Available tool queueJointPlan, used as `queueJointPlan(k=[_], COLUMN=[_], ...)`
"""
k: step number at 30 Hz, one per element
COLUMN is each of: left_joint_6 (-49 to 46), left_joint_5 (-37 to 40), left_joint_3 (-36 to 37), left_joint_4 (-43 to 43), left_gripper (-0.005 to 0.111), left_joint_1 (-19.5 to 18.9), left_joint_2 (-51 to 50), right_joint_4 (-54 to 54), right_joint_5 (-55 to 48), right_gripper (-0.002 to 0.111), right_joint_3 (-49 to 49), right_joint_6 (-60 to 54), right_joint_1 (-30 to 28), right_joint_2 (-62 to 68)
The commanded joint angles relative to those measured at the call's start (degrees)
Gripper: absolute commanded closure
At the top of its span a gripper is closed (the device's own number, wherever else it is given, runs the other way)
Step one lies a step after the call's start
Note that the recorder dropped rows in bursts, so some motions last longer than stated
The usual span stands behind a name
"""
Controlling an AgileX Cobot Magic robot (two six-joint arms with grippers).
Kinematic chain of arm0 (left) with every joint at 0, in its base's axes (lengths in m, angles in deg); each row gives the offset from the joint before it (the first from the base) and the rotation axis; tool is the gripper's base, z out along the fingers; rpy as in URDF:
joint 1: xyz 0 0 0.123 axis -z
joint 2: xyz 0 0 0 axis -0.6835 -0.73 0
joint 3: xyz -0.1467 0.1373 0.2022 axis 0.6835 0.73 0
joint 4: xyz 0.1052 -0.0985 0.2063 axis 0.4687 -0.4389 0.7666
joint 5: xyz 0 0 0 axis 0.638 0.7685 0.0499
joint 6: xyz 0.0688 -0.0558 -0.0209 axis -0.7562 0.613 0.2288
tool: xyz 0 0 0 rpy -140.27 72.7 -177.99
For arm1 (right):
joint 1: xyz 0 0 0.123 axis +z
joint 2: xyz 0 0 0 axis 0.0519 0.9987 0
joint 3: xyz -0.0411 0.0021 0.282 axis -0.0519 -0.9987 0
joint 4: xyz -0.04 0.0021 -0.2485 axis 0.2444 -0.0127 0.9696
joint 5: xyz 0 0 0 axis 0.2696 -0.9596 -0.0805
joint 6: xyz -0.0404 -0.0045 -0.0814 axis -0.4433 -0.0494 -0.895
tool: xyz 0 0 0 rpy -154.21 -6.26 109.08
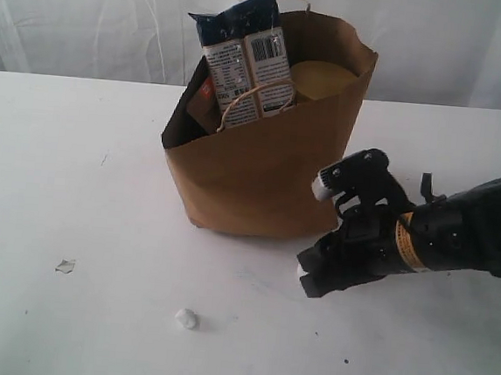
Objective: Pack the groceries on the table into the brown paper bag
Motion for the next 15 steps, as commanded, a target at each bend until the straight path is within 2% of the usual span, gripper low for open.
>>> queueJointPlan(k=[1, 9, 15], left_joint_6=[0.3, 0.3, 0.3], left_joint_5=[-0.1, -0.1, -0.1], left_joint_3=[0.2, 0.2, 0.2], left_joint_4=[-0.2, -0.2, -0.2], left_gripper=[0.107, 0.107, 0.107], left_joint_1=[-0.1, -0.1, -0.1], left_joint_2=[0.2, 0.2, 0.2], right_joint_4=[0.2, 0.2, 0.2], right_joint_5=[-2.3, -9.1, -8.9], right_gripper=[0.065, 0.065, 0.065], right_joint_3=[0.0, 1.1, 3.2], right_joint_6=[-3.0, -3.0, -3.3], right_joint_1=[2.1, 3.2, 3.2], right_joint_2=[3.0, 5.5, 7.7])
